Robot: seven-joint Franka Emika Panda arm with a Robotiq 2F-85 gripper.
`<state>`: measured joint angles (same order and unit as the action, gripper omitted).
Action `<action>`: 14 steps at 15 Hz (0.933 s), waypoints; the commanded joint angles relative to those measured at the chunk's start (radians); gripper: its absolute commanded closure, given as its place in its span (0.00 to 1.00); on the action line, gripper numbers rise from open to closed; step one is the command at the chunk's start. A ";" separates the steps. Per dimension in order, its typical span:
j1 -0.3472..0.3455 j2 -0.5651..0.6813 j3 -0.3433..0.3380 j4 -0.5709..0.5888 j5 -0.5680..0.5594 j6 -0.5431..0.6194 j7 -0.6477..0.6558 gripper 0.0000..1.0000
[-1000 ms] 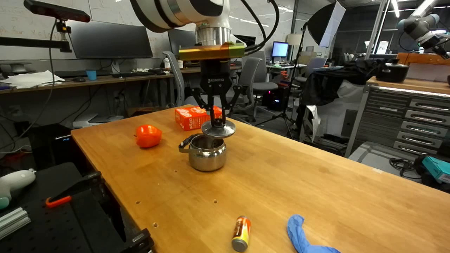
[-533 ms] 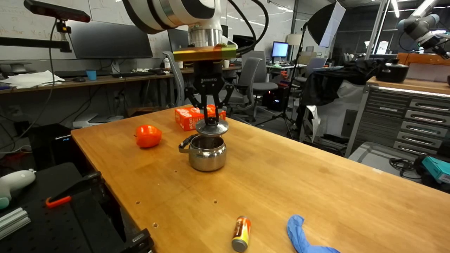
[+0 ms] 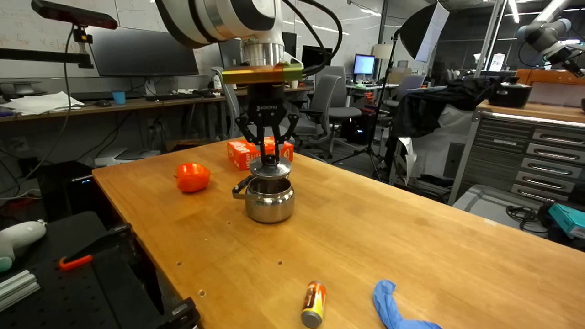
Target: Cover the teapot with the silver lid on the table
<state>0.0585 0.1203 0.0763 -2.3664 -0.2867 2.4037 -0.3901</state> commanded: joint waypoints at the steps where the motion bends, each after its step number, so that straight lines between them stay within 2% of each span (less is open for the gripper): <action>1: 0.007 0.030 0.002 0.036 -0.014 -0.007 0.023 0.93; 14: 0.024 0.136 -0.003 0.116 -0.042 -0.034 0.083 0.93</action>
<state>0.0701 0.2325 0.0763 -2.2881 -0.3011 2.4005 -0.3387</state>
